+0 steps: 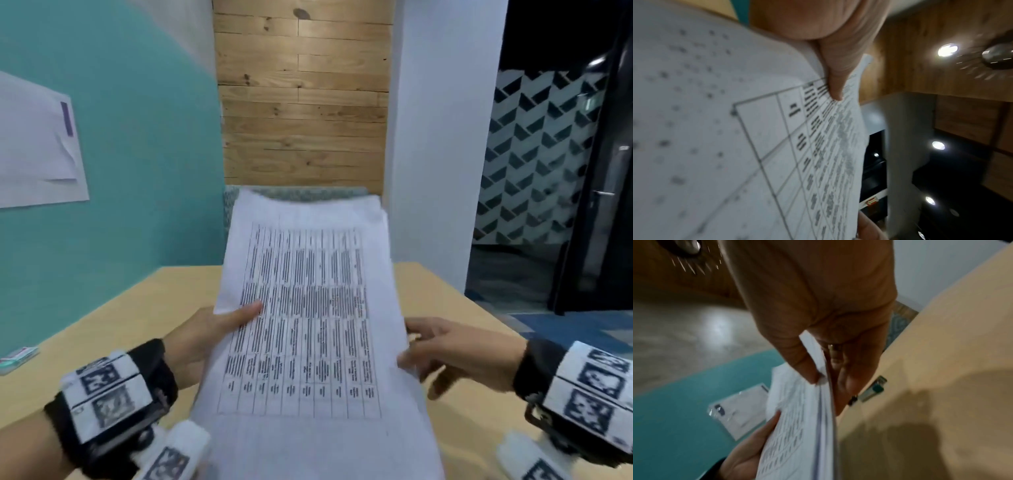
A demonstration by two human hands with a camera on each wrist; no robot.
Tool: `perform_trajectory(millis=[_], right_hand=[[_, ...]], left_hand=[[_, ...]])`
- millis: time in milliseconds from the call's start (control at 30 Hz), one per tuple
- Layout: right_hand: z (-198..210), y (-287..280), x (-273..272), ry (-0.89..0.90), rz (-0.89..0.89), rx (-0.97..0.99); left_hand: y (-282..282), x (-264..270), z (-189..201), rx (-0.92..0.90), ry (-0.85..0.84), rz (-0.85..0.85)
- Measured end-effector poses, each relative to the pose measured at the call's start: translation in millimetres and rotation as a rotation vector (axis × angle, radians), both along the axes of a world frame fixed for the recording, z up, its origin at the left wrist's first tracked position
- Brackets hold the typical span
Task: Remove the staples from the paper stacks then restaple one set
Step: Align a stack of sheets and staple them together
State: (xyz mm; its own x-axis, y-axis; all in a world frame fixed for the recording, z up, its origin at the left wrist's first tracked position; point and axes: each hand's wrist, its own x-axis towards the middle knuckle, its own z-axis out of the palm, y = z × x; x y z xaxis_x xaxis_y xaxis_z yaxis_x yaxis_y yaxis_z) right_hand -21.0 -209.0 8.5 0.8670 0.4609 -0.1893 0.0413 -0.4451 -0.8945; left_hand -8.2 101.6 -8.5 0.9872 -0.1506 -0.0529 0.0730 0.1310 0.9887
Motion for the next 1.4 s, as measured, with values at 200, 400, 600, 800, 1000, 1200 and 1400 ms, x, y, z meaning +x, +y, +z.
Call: perform_trajectory(millis=[200, 400, 600, 800, 1000, 1200, 1400], right_hand=[[-35.0, 42.1, -7.2, 0.187, 0.083, -0.169], [-52.1, 80.4, 7.1, 0.260, 0.160, -0.329], [-13.1, 93.1, 46.3, 0.012, 0.212, -0.739], [17.6, 131.8, 116.1, -0.479, 0.140, -1.276], [-90.7, 101.1, 304.0, -0.302, 0.216, -1.390], [-19.9, 106.1, 140.6, -0.308, -0.050, -1.160], [-12.6, 57.3, 100.9, 0.047, -0.235, -0.658]], left_hand=[[30.3, -18.8, -53.4, 0.105, 0.412, 0.093], [63.0, -35.4, -70.6, 0.146, 0.548, 0.178], [73.3, -37.0, -74.5, 0.124, 0.534, 0.218], [69.8, -33.1, -73.5, 0.145, 0.506, 0.220], [68.0, -30.8, -74.8, 0.144, 0.481, 0.221], [64.3, -24.6, -75.2, 0.178, 0.464, 0.216], [34.1, -0.8, -73.5, 0.219, 0.451, 0.163]])
